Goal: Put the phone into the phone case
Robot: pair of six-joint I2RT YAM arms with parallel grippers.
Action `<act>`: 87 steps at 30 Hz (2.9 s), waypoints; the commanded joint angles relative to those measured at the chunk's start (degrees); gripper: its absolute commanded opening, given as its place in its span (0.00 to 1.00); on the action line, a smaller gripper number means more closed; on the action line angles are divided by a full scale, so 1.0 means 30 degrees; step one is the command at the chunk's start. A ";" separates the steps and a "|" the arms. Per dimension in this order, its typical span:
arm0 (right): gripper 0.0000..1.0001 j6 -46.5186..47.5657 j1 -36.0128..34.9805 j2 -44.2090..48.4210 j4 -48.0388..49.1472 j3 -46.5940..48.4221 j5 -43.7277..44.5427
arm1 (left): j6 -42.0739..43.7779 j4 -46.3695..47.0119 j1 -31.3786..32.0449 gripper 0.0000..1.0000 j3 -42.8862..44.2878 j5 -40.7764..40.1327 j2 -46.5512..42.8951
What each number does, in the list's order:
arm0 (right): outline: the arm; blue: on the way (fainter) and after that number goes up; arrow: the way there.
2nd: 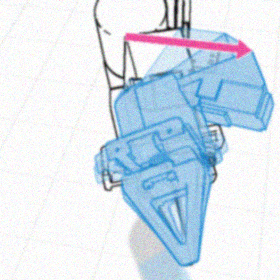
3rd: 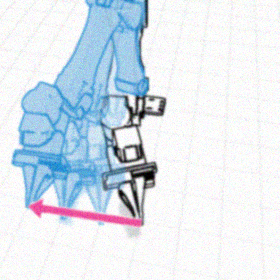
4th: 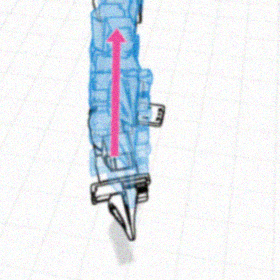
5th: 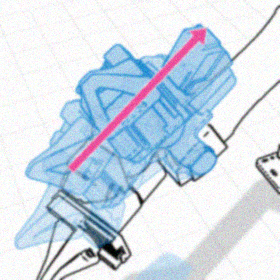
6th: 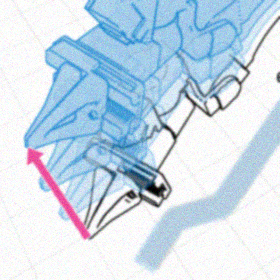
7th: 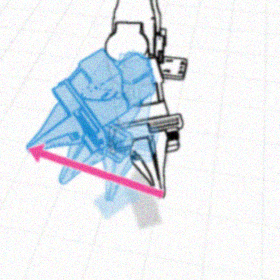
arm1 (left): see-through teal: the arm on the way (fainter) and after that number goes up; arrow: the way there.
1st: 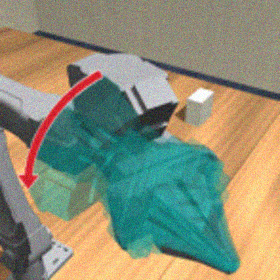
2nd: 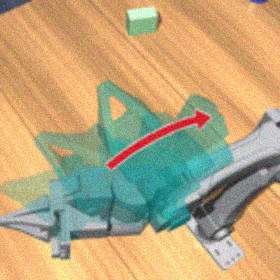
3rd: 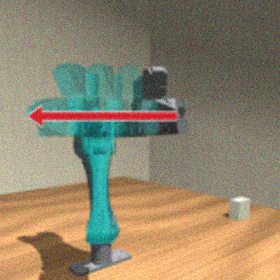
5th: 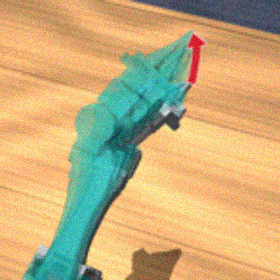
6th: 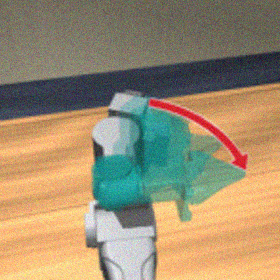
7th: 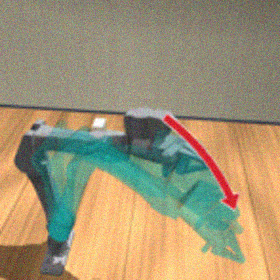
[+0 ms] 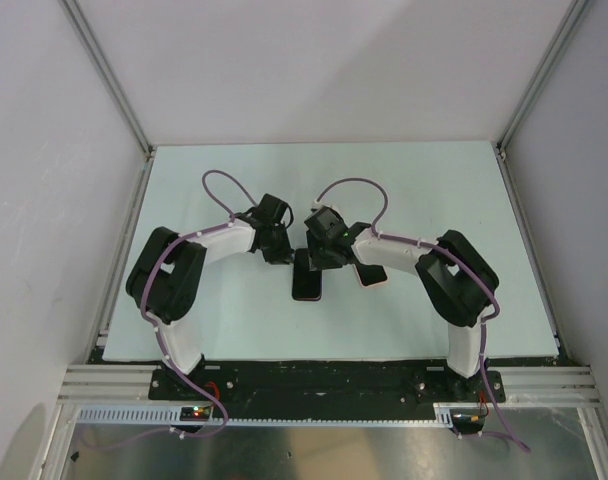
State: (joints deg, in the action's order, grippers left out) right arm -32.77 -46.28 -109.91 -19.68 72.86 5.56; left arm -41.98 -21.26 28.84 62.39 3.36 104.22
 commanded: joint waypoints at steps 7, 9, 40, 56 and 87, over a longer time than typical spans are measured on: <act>0.55 0.0803 0.0518 0.1369 0.0183 0.0025 -0.0816 | 0.0455 -0.0003 0.0006 0.21 -0.0050 0.0294 -0.0968; 0.57 0.0799 0.0560 0.1745 -0.0014 -0.0030 -0.0789 | 0.0434 0.0025 -0.0001 0.21 -0.0310 0.0348 -0.1227; 0.24 -0.1626 -0.1193 0.4387 0.1896 -0.4964 -0.2295 | -0.0629 0.2428 0.0809 0.17 -0.5183 0.1716 -0.4247; 0.24 -0.1601 -0.1342 0.4066 0.1480 -0.4944 -0.1858 | -0.0773 0.2528 0.1214 0.15 -0.4970 0.1679 -0.3715; 0.09 -0.1584 -0.1908 0.2569 0.0948 -0.4941 -0.0262 | -0.0933 0.2630 0.1561 0.15 -0.4886 0.1604 -0.3548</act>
State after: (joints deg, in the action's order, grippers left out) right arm -37.54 -51.05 -98.54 -16.12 57.91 2.63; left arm -43.62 -14.87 32.10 46.98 7.66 92.82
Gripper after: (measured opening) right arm 0.115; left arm 0.147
